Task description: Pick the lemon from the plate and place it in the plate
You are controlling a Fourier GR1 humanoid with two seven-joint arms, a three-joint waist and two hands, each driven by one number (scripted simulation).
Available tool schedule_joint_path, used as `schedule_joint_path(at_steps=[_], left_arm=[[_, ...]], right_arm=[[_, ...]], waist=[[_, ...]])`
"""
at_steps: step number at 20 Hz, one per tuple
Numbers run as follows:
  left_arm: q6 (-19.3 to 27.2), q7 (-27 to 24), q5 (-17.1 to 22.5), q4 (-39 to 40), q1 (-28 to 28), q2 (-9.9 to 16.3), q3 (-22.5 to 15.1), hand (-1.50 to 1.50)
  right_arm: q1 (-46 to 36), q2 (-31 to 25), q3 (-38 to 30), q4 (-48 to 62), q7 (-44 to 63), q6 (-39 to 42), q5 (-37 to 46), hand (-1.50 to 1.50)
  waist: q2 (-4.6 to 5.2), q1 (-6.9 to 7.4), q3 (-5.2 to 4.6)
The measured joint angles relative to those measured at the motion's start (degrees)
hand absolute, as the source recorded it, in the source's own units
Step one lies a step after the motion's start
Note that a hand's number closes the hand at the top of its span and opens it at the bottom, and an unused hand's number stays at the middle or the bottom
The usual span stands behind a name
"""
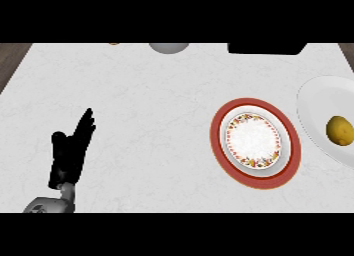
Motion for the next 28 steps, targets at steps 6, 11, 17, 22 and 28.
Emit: schedule_joint_path(at_steps=[6,11,17,22,28], left_arm=[[0.02,-0.09,-0.39,0.51,-0.15,-0.66,-0.20,0.00],[-0.71,-0.50,-0.19,1.38,-0.58,-0.26,0.53,0.00],[-0.79,-0.27,-0.47,1.55,-1.11,-0.51,0.64,0.00],[-0.86,-0.20,-0.61,1.51,-0.74,-0.82,0.57,0.00],[-0.59,0.09,-1.17,1.35,-1.16,-1.45,0.04,0.00]], right_arm=[[1.34,0.93,0.38,-0.38,-0.95,-2.27,-0.03,-1.50],[1.53,1.14,0.93,0.03,-1.24,-4.57,0.61,-1.50],[3.26,0.24,0.93,0.63,-2.74,-5.84,0.73,-1.50],[3.46,-0.02,0.88,1.32,-2.78,-7.19,0.89,-1.50],[4.54,-1.36,0.55,1.90,-3.37,-7.96,0.83,-1.50]], waist=[[0.09,0.20,0.00],[0.17,0.41,0.01],[0.17,0.33,0.04],[0.25,0.61,0.07],[0.40,0.68,0.15]])
